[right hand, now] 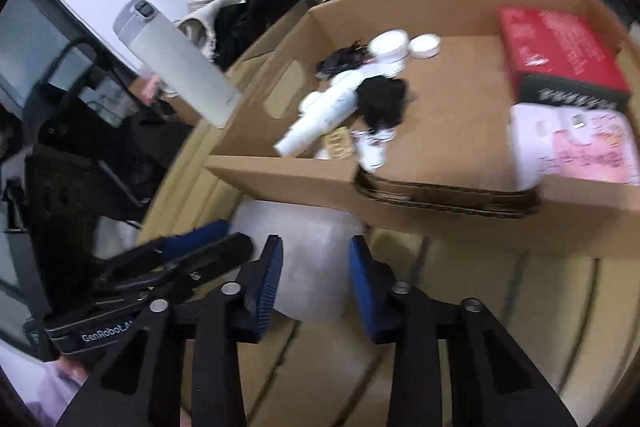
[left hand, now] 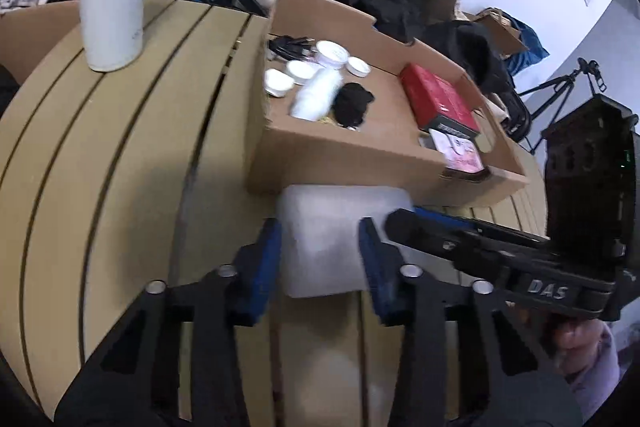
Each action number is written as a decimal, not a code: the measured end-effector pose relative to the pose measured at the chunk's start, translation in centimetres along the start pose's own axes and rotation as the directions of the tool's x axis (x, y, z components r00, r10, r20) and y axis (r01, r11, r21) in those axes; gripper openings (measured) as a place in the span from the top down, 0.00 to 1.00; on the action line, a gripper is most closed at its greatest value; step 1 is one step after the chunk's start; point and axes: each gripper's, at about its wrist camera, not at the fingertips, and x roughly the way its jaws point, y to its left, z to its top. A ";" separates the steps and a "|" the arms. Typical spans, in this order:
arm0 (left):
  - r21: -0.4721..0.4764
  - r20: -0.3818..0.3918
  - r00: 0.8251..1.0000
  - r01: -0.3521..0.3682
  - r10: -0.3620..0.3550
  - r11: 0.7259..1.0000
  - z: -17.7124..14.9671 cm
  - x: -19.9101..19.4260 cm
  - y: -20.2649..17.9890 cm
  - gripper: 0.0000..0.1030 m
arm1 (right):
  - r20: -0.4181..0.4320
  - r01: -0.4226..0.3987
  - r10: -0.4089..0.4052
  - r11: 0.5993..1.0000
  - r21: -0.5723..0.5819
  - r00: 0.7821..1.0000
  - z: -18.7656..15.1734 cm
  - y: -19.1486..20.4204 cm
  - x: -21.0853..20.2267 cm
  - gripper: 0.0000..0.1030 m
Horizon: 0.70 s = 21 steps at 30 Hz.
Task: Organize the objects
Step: 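Grasp the translucent white container with the right tool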
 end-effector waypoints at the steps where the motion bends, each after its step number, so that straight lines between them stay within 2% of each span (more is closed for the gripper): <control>1: -0.009 -0.007 1.000 -0.013 0.013 1.000 -0.2 -0.1 -0.4 0.69 | -0.002 0.003 -0.003 1.000 -0.009 1.000 -0.1 0.2 -0.1 0.67; 4: -0.011 -0.018 1.000 -0.018 0.018 1.000 -1.3 -0.9 -2.5 0.69 | -0.004 0.044 -0.044 0.998 -0.054 0.999 -1.0 0.7 -1.3 0.68; 7: -0.047 0.018 0.997 0.074 -0.073 0.996 -3.2 -3.3 -5.5 0.69 | -0.001 0.075 -0.075 0.993 -0.096 0.997 -3.1 0.7 -5.0 0.68; 9: -0.033 0.031 0.993 0.119 -0.118 0.992 -5.3 -4.6 -8.4 0.69 | 0.006 0.077 -0.077 0.993 -0.090 0.997 -5.3 0.1 -8.3 0.68; 12: -0.025 -0.006 0.987 0.161 -0.161 0.987 -8.9 -4.3 -12.0 0.69 | 0.004 0.099 -0.099 0.994 -0.036 0.995 -9.7 -1.9 -12.9 0.69; 15: -0.006 -0.067 0.985 0.158 -0.158 0.987 -11.3 -3.0 -14.5 0.69 | 0.002 0.136 -0.136 0.990 0.032 0.991 -13.1 -3.9 -15.5 0.71; 18: 0.013 -0.087 0.984 0.157 -0.155 0.988 -12.9 -2.6 -15.6 0.69 | 0.006 0.144 -0.145 0.987 0.070 0.989 -14.9 -5.1 -16.7 0.73; 21: 0.039 -0.106 0.988 0.120 -0.116 0.992 -14.1 -1.9 -16.0 0.69 | 0.009 0.159 -0.160 0.985 0.063 0.987 -15.6 -5.1 -16.8 0.73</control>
